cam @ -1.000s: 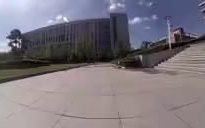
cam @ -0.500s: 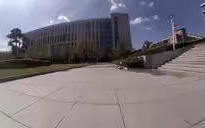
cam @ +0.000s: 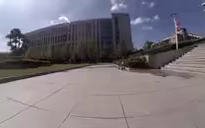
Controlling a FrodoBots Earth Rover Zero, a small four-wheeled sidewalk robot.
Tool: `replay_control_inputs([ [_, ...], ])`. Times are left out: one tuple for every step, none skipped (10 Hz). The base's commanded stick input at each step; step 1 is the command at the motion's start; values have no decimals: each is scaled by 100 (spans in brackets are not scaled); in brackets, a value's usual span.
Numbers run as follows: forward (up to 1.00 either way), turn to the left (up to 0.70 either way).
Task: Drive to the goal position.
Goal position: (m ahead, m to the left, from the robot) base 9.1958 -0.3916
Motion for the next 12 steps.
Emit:
replay_control_inputs([
  [70, 0],
  [70, 0],
  [70, 0],
  [70, 0],
  [70, 0],
  [70, 0],
  [70, 0],
  [70, 0],
  [70, 0],
  [70, 0],
  [70, 0],
  [70, -4],
])
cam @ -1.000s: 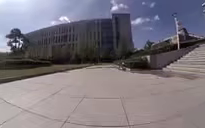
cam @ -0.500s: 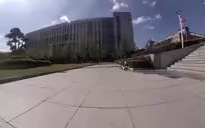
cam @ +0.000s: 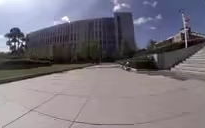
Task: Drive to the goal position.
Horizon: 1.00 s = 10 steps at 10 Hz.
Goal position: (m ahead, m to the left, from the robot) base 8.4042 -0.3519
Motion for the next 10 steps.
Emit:
replay_control_inputs([
  [70, -26],
  [70, -26],
  [70, -26],
  [70, -26],
  [70, -24],
  [70, -16],
  [70, 0],
  [70, 0],
  [70, 0],
  [70, 0],
])
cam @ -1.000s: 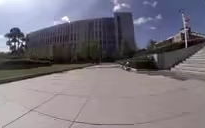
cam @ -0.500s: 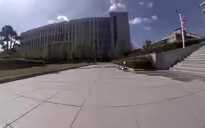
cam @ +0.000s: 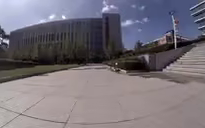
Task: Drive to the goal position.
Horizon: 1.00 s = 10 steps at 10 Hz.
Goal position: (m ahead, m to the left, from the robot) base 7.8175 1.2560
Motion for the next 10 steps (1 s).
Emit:
replay_control_inputs([
  [70, 0],
  [70, -25],
  [70, -34],
  [70, -34],
  [70, -34],
  [70, -34],
  [70, -34],
  [70, -34],
  [70, -34],
  [70, -34],
])
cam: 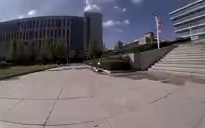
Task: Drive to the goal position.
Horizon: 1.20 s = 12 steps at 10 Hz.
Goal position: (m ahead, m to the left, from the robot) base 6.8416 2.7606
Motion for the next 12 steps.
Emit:
replay_control_inputs([
  [70, -30],
  [70, -14],
  [70, 0],
  [70, 0],
  [70, 0],
  [70, 0],
  [70, 0],
  [70, 0],
  [70, 0],
  [70, 0],
  [70, 0],
  [70, 3],
])
